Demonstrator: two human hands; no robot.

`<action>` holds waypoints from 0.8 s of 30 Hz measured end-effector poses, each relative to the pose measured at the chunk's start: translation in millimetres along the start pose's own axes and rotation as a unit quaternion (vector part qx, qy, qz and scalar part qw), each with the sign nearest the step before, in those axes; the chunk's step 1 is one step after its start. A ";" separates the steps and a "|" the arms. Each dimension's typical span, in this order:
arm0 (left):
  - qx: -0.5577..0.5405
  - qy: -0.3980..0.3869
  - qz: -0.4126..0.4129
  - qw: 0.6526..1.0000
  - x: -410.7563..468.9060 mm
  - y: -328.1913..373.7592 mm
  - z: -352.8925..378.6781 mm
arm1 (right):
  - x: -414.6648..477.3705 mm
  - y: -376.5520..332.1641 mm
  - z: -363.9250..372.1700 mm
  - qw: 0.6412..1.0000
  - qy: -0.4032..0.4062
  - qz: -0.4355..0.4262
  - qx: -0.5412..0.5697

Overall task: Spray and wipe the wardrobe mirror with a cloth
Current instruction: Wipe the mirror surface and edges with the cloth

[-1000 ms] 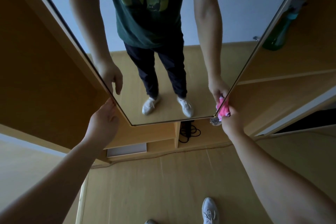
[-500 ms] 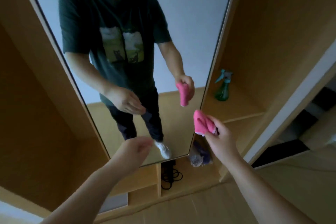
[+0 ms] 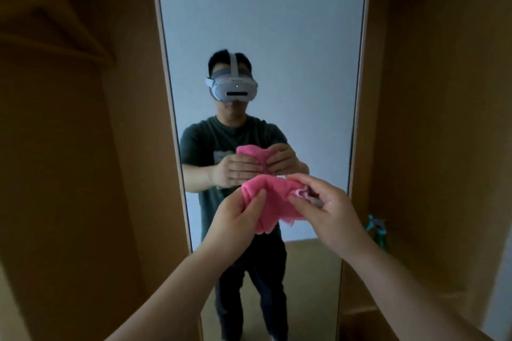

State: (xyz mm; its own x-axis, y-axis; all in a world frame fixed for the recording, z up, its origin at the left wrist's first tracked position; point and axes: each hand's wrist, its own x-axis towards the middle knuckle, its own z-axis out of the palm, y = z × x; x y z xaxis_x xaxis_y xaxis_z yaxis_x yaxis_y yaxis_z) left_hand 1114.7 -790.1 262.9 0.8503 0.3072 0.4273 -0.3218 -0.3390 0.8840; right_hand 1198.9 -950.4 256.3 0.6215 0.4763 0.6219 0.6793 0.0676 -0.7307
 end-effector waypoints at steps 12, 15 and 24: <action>0.106 0.262 0.166 0.945 54.0 132.3 -120.3 | 126.2 -114.6 24.8 0.983 0.048 -0.178 -0.017; 0.164 0.350 0.158 0.909 69.8 167.5 -162.7 | 139.0 -132.8 17.9 0.979 0.067 -0.192 -0.025; 0.295 0.411 0.074 0.859 130.6 210.8 -199.0 | 152.3 -147.2 7.5 0.980 0.069 -0.187 -0.022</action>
State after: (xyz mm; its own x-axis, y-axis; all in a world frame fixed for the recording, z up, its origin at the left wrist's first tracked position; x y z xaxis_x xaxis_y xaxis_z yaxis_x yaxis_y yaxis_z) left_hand 1075.1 -644.5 542.8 0.1584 0.6638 0.7309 0.0711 -0.7460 0.6621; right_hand 1190.6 -881.2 456.4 0.3707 0.3025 0.8781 0.8836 0.1762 -0.4338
